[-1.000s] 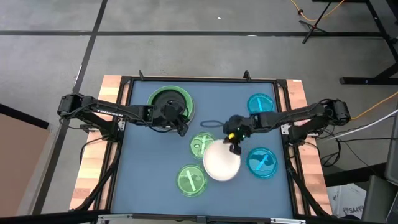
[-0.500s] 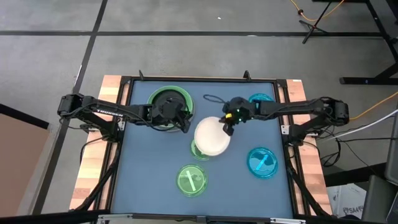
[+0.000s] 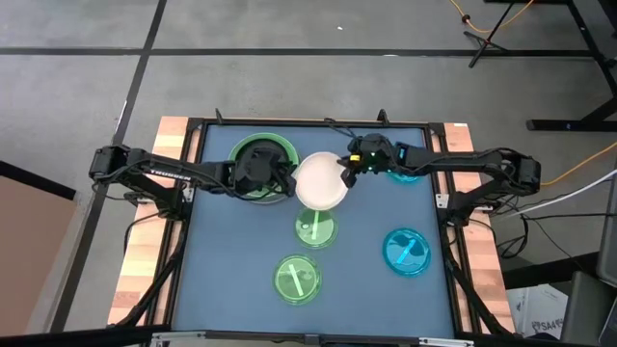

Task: Stack plastic plates
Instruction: Stack the white plate on top of the black plate

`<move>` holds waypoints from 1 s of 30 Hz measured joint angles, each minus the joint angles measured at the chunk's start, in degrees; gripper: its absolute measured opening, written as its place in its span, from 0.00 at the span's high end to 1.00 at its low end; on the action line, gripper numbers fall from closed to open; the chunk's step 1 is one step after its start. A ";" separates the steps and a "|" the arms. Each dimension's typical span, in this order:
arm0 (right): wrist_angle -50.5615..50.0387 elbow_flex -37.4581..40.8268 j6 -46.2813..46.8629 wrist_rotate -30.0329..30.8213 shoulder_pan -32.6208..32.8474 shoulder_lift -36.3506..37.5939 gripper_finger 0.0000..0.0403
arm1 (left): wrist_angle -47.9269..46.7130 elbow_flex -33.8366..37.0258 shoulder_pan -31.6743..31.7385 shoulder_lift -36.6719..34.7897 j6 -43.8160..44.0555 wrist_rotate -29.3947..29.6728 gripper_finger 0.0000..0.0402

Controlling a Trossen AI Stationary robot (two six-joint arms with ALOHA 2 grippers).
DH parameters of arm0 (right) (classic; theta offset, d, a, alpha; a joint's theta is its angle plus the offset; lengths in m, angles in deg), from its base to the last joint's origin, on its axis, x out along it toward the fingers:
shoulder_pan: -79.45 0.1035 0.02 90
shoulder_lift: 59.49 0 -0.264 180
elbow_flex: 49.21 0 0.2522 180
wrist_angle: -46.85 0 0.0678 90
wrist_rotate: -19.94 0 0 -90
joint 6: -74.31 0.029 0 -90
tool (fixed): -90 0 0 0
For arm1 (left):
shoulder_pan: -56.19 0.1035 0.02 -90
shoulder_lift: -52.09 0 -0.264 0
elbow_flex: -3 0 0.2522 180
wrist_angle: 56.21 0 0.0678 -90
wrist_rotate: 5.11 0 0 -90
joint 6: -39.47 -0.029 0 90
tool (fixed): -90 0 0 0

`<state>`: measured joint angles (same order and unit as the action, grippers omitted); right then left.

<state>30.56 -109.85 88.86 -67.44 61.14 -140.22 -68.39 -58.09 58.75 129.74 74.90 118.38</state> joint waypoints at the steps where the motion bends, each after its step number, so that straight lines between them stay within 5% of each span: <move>1: 0.25 0.00 0.06 0.03 -0.27 0.00 1.00 | 0.00 0.00 0.12 0.00 0.01 0.71 0.79; 16: 4.01 0.00 0.18 8.22 -0.10 -0.04 1.00 | 1.99 0.00 2.08 0.00 0.03 1.43 0.79; 30: 7.12 0.00 2.22 6.83 -0.08 -0.04 1.00 | 1.90 0.00 2.08 0.02 -0.04 1.52 0.79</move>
<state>37.68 -109.85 91.07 -60.61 61.06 -140.27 -66.49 -58.09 60.83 129.76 74.87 119.90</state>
